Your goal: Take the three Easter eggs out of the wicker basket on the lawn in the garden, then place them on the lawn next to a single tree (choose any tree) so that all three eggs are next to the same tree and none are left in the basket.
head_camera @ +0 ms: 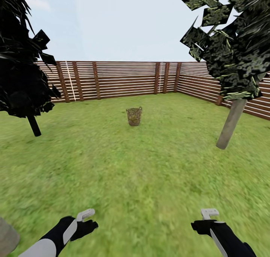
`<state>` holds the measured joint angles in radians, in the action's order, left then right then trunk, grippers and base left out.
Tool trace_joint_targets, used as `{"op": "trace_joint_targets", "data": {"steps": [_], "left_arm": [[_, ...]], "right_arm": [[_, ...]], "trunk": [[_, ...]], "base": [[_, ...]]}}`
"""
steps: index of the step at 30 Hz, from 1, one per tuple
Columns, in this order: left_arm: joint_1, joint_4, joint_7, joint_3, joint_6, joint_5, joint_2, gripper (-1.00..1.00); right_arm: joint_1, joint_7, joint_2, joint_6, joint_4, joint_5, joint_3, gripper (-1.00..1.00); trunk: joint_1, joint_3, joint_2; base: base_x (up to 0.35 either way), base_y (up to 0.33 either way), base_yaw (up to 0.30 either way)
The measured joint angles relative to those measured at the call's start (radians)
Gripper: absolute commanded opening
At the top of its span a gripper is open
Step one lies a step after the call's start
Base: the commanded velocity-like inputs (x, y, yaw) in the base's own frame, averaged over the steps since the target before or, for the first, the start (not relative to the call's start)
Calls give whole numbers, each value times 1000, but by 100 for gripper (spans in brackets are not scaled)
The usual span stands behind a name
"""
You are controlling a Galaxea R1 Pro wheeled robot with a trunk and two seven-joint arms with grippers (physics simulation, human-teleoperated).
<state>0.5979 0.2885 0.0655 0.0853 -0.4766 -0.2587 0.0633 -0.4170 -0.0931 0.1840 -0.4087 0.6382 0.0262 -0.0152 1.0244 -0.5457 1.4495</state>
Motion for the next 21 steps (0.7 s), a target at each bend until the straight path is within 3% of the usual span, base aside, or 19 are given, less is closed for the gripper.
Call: {"op": "trace_joint_targets", "data": {"steps": [21], "left_arm": [[0,0,2,2,0,-1,0,100]], "right_arm": [[0,0,-2,0,0,1,0,100]], "trunk": [[0,0,0]], "base": [[338,0,0]]}}
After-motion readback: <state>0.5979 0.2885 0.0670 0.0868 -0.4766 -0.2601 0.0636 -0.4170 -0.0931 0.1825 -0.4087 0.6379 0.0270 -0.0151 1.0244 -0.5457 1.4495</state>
